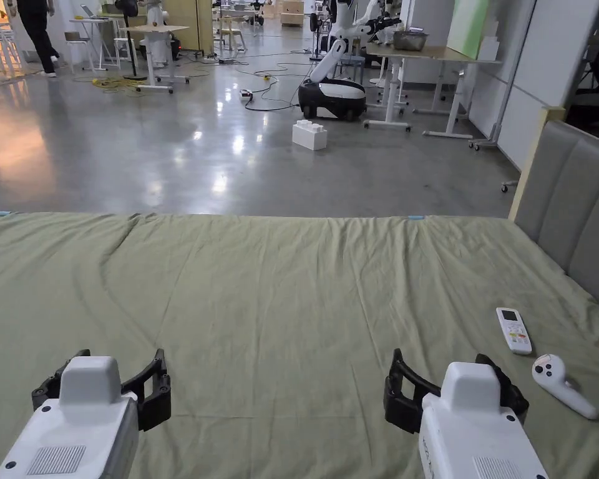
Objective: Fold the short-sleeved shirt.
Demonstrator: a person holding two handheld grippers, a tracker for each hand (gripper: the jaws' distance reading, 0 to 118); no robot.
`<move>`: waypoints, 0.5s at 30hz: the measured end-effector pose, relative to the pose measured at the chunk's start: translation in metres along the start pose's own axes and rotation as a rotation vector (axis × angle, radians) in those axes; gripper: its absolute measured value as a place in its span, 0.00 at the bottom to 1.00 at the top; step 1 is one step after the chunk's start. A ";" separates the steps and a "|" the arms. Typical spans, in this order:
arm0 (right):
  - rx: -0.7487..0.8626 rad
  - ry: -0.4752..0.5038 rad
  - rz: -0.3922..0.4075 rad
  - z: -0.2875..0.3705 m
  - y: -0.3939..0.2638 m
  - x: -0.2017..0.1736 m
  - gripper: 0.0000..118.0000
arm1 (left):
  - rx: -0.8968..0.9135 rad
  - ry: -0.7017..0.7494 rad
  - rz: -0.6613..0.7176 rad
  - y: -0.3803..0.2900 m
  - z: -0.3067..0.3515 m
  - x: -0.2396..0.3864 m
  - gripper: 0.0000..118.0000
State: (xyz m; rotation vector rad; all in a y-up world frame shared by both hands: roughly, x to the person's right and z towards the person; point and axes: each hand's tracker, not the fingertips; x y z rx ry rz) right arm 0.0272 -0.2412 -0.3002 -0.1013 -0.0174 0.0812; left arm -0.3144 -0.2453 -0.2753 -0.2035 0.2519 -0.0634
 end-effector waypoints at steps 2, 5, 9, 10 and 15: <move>-0.006 0.003 -0.030 0.000 -0.001 0.002 0.92 | 0.000 0.001 -0.009 0.000 -0.001 0.000 0.77; -0.002 0.005 -0.042 -0.001 0.000 0.004 0.95 | 0.013 0.003 -0.013 0.000 0.000 0.001 0.78; -0.003 0.025 -0.035 -0.004 0.005 0.005 0.99 | 0.012 -0.003 0.000 0.002 -0.001 0.000 0.79; 0.002 0.039 -0.044 -0.004 0.006 0.006 1.00 | 0.013 -0.005 0.005 0.003 -0.002 -0.001 0.83; 0.001 0.076 -0.068 -0.007 0.011 0.008 1.00 | 0.023 -0.005 0.030 0.006 0.000 -0.004 0.87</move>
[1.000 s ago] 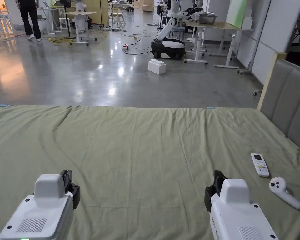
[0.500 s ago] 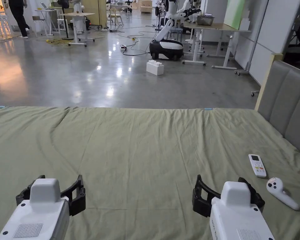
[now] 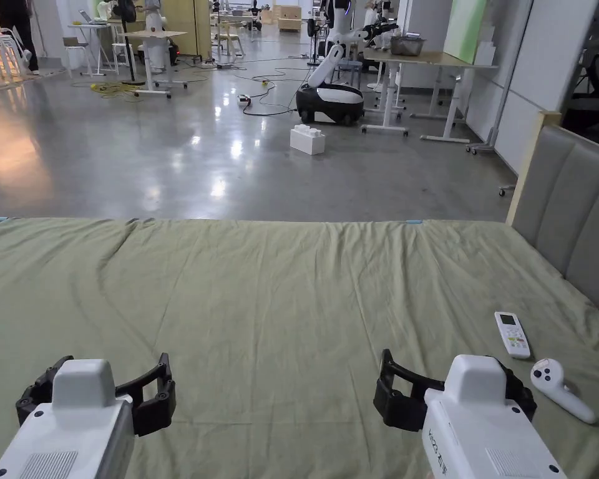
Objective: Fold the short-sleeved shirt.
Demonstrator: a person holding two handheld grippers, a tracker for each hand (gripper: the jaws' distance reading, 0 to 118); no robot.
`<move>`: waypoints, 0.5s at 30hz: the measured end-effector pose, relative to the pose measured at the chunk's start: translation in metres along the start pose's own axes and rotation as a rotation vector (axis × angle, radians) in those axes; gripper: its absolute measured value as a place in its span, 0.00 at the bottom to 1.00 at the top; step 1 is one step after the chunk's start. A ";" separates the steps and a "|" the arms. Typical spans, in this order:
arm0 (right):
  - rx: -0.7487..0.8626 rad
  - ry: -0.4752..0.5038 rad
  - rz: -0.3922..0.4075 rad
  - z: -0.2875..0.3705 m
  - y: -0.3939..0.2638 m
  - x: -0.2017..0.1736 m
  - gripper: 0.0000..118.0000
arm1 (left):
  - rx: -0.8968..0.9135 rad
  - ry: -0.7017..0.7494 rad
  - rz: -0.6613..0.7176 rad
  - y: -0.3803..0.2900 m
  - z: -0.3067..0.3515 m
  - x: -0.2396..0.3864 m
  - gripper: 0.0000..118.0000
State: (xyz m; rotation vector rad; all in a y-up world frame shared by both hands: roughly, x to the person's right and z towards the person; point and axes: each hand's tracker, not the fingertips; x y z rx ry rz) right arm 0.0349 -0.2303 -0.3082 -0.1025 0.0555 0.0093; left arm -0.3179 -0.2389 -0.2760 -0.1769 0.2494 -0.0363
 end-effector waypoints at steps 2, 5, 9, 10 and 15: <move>-0.002 0.012 -0.003 -0.001 0.001 -0.001 1.00 | -0.013 0.005 0.019 0.001 -0.002 -0.001 0.87; -0.006 0.029 -0.028 -0.002 0.004 -0.004 1.00 | -0.011 -0.002 0.038 0.000 -0.002 -0.004 0.88; -0.049 -0.009 -0.034 -0.004 0.007 -0.013 1.00 | -0.015 -0.022 0.069 0.001 -0.003 -0.007 0.88; -0.054 -0.021 -0.029 -0.004 0.007 -0.015 1.00 | -0.016 -0.023 0.073 0.001 -0.003 -0.008 0.89; -0.085 -0.022 -0.059 -0.005 0.005 -0.018 1.00 | -0.012 -0.034 0.070 0.002 -0.003 -0.008 0.94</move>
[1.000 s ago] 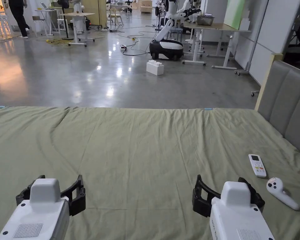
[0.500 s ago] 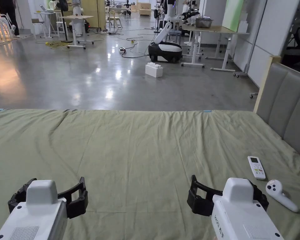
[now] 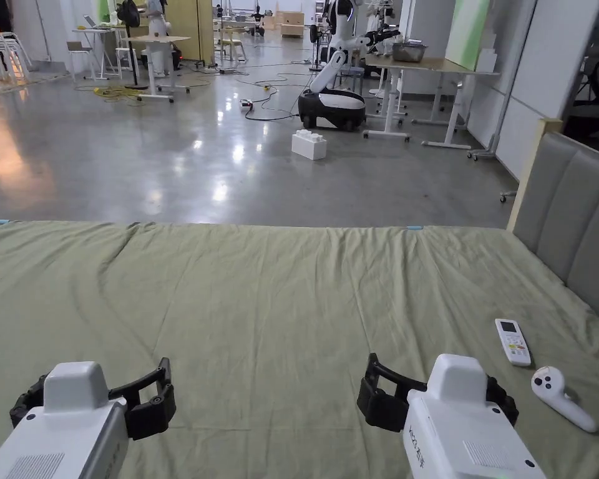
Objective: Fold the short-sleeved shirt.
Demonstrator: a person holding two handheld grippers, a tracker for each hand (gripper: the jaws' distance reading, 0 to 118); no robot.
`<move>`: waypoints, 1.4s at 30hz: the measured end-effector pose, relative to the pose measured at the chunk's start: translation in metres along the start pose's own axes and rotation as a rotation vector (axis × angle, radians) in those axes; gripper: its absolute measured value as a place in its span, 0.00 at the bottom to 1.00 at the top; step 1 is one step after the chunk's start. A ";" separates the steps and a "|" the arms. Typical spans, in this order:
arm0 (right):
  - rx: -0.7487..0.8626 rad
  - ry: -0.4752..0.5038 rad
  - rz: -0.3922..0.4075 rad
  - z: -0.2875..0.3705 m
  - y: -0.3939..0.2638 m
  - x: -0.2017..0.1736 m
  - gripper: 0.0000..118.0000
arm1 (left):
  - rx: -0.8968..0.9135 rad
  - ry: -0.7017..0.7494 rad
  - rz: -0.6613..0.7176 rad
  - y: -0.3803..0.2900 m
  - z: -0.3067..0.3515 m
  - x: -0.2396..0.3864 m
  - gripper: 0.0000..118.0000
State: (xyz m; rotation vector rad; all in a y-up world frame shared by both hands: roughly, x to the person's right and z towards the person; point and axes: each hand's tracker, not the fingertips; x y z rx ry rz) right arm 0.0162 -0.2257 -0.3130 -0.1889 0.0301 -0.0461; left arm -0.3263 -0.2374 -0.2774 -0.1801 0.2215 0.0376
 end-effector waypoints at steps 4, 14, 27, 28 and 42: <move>-0.059 0.022 -0.043 -0.003 0.002 0.000 1.00 | -0.009 0.004 -0.011 0.000 -0.002 0.001 0.94; -0.156 -0.023 -0.068 -0.011 0.007 -0.002 1.00 | -0.027 -0.005 -0.023 -0.002 -0.006 0.003 0.94; -0.169 -0.034 0.028 -0.015 -0.004 -0.004 1.00 | -0.045 0.035 -0.060 -0.006 -0.007 0.001 0.94; -0.165 -0.038 0.037 -0.015 -0.004 -0.004 1.00 | -0.045 0.039 -0.068 -0.006 -0.007 0.001 0.94; -0.144 -0.049 0.037 -0.016 -0.003 -0.004 1.00 | 0.000 -0.001 -0.071 -0.008 -0.002 0.000 0.94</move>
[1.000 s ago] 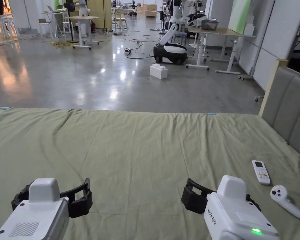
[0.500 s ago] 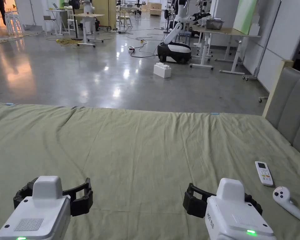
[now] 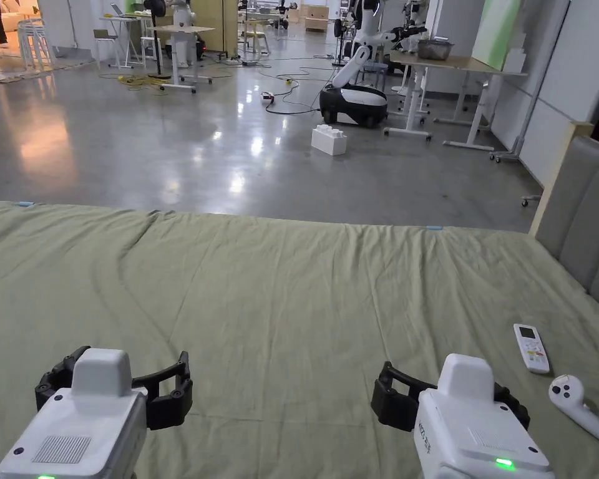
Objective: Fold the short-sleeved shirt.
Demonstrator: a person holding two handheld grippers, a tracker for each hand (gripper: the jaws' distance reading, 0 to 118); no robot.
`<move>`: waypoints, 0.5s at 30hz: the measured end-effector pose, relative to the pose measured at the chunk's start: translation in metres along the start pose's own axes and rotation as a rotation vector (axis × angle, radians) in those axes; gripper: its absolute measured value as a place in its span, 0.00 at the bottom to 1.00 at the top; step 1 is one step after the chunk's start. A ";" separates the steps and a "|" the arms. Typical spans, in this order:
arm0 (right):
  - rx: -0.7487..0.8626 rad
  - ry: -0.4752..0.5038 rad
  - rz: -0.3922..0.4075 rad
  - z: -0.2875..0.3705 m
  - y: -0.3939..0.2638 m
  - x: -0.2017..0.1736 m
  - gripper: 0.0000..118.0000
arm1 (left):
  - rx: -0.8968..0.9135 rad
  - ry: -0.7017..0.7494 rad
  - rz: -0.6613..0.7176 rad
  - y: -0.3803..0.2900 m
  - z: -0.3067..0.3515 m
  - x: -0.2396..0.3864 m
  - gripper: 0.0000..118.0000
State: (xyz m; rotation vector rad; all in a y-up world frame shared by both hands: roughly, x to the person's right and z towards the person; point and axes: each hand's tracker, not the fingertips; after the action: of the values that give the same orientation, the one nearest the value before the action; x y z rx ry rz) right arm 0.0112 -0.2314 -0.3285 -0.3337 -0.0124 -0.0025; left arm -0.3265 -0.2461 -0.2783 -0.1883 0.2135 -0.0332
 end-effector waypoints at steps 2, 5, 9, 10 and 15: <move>-0.002 0.004 -0.014 0.000 0.001 0.001 1.00 | -0.008 -0.005 0.005 0.000 0.000 -0.001 0.94; -0.004 0.008 -0.023 0.000 0.001 0.001 1.00 | -0.017 -0.010 0.014 0.000 0.000 -0.001 0.94; 0.000 0.007 -0.016 0.000 0.001 0.000 1.00 | -0.025 -0.014 0.020 -0.001 0.001 -0.002 0.94; 0.000 0.008 -0.018 0.000 0.001 0.000 1.00 | -0.027 -0.014 0.021 -0.001 0.000 -0.002 0.94; -0.005 0.005 -0.031 0.000 0.002 0.000 1.00 | -0.026 -0.018 0.032 -0.001 0.001 -0.004 0.94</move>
State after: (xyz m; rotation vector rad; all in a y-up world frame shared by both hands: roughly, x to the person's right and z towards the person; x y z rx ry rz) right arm 0.0114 -0.2296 -0.3294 -0.3388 -0.0126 -0.0343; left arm -0.3298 -0.2464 -0.2764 -0.2109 0.1994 0.0028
